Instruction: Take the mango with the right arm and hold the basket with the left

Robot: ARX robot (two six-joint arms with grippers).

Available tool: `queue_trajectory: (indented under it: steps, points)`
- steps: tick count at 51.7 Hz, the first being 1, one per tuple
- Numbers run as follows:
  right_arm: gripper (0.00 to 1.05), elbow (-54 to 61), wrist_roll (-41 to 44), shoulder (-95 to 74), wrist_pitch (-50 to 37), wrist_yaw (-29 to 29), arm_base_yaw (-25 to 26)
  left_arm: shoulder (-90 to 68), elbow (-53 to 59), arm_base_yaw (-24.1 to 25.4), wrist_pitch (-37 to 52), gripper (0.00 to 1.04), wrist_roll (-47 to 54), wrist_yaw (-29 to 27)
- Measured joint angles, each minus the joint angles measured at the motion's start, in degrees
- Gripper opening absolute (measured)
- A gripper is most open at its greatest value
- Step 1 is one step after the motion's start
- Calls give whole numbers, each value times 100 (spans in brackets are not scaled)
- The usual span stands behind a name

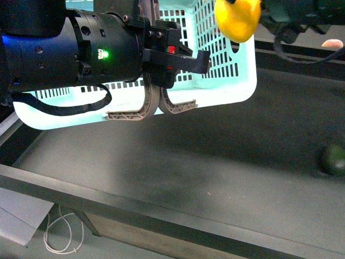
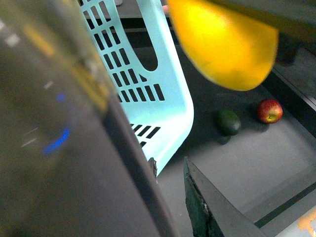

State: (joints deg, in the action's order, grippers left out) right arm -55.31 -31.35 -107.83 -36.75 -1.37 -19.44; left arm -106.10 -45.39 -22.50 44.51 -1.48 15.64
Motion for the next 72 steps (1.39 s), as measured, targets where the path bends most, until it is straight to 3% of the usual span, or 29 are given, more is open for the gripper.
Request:
queue_trajectory:
  steps: [40,54,72]
  points:
    - [64,-1427,-15,-1403,264,516,-208,0,2,0,2,17,0,0]
    - [98,-1403,-107,-1346,-52,540,-214,0,2,0,2,17,-2,-2]
    - [96,227,-212,415,-756,699,7,-17,39,0,0,17,-63,0]
